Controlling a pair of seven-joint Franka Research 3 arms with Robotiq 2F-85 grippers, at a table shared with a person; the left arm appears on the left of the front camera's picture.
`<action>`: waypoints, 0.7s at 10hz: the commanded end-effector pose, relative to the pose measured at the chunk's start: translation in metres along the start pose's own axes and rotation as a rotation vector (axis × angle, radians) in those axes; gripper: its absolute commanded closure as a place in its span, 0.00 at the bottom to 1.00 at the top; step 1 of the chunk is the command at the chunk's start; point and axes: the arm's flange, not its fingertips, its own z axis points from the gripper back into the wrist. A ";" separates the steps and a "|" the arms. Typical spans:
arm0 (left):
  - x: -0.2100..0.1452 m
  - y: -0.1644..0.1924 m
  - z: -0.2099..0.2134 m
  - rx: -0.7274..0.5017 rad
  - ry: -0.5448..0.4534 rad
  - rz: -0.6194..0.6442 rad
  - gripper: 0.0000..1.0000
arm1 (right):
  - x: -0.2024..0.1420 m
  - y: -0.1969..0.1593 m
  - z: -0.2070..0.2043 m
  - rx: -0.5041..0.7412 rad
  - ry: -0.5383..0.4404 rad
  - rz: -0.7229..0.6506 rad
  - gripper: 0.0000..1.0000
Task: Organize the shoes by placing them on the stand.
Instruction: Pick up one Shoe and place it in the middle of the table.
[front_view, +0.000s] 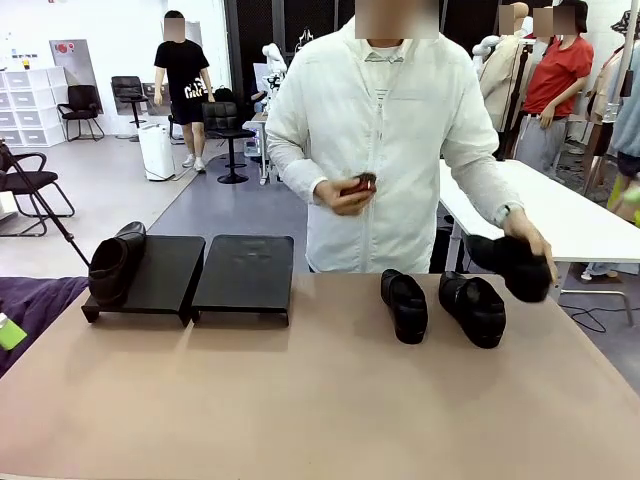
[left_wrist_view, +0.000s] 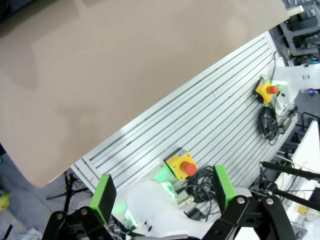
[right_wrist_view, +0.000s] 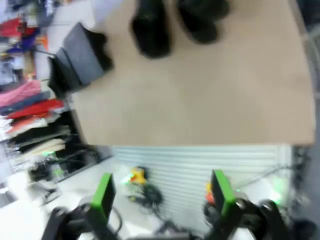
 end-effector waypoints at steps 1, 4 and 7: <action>-0.001 0.003 0.003 0.000 0.011 -0.021 0.00 | -0.040 -0.018 0.046 -0.104 0.005 -0.033 0.00; -0.001 0.003 0.003 0.000 0.011 -0.021 0.00 | -0.057 -0.047 0.043 -0.014 -0.054 -0.092 0.00; -0.001 0.003 0.003 0.000 0.011 -0.021 0.00 | -0.065 -0.045 0.063 -0.062 -0.037 -0.067 0.00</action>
